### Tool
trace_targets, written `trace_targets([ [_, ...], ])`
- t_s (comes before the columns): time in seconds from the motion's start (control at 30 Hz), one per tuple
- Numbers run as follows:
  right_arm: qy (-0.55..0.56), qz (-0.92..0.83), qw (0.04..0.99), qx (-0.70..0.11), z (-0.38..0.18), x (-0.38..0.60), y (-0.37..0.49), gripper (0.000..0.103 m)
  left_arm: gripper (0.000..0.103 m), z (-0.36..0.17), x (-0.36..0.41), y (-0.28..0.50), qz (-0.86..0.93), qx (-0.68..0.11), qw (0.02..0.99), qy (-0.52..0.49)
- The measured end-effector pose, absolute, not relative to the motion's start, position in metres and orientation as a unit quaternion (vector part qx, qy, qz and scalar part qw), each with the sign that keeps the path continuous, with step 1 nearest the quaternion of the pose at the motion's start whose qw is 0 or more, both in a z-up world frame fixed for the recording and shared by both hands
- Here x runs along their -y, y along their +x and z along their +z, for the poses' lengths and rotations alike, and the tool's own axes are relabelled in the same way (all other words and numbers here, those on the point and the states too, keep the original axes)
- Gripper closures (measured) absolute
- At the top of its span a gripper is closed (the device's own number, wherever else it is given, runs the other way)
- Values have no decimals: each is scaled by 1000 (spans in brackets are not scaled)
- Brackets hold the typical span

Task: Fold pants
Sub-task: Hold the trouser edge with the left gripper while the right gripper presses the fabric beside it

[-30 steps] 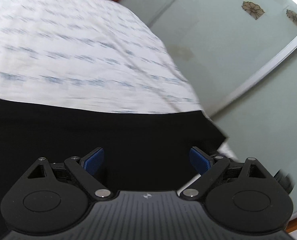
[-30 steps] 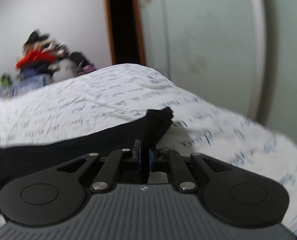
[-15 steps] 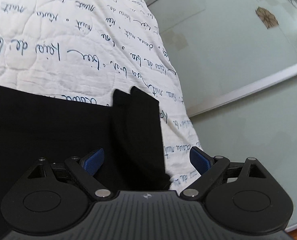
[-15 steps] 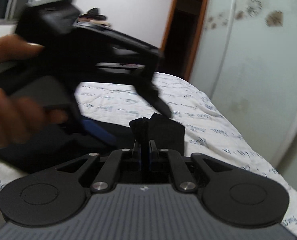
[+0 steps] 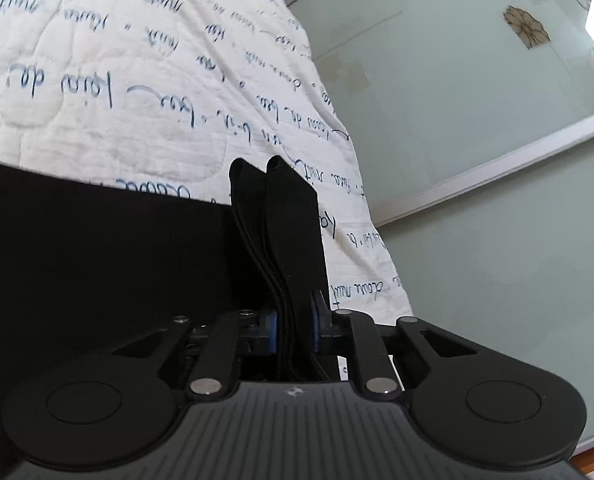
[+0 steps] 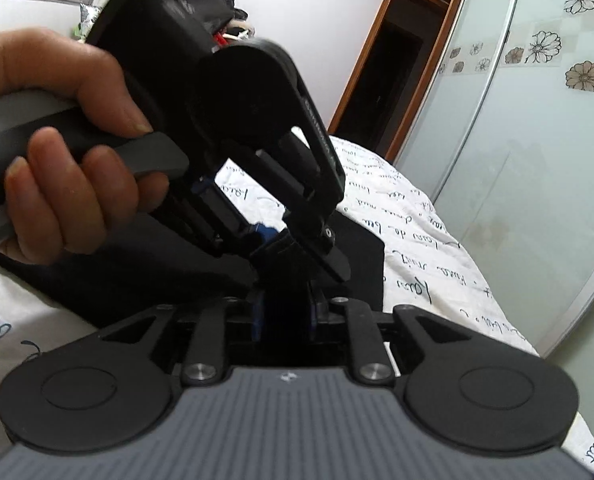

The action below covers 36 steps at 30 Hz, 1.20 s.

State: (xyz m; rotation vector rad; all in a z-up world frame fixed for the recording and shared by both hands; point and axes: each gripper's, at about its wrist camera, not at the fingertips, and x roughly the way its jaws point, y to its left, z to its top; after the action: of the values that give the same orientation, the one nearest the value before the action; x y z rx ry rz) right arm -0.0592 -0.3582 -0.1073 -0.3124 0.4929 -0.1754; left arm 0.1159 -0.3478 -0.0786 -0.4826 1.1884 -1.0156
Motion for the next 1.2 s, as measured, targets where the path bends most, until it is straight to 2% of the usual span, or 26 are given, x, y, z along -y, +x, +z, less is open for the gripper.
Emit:
trace_targets([
  [0.07,-153,-93,954,-242,-107,357,-58,96,89,-75,346,113,-455,-517,696,-204],
  [0.43,-185,-60,956,-221,-92,328,-63,96,90,-61,290,108,-425,-459,755,-196],
  [0.67,-191,-24,956,-221,-92,307,-60,96,89,-73,272,117,-432,-491,719,-234],
  [0.73,-191,-26,955,-223,-93,309,-59,96,82,-82,274,119,-426,-514,701,-250],
  [0.77,-191,-29,955,-224,-93,310,-60,97,66,-86,277,121,-421,-529,691,-255],
  [0.8,-190,-32,956,-223,-92,311,-60,97,35,-90,279,123,-413,-544,682,-261],
  [0.83,-187,-34,956,-222,-90,312,-60,97,26,-94,280,124,-413,-547,673,-278],
  [0.87,-183,-34,958,-220,-89,311,-61,97,20,-97,281,123,-419,-541,666,-297],
  [0.93,-172,-34,961,-215,-86,312,-63,97,20,-95,287,124,-422,-533,671,-294],
  [0.97,-168,-34,962,-215,-86,312,-64,97,21,-93,290,124,-428,-527,677,-285],
  [1.0,-165,-34,962,-215,-86,314,-64,97,31,-92,293,123,-434,-518,683,-278],
  [1.03,-163,-34,962,-215,-87,315,-65,97,46,-91,295,123,-440,-512,684,-277],
  [1.07,-161,-32,963,-215,-87,315,-65,97,78,-92,298,123,-442,-517,681,-272],
  [1.1,-159,-30,963,-215,-87,313,-66,97,91,-94,300,124,-439,-525,679,-265],
  [1.2,-162,-34,963,-215,-91,306,-74,96,96,-98,298,122,-437,-524,680,-267],
])
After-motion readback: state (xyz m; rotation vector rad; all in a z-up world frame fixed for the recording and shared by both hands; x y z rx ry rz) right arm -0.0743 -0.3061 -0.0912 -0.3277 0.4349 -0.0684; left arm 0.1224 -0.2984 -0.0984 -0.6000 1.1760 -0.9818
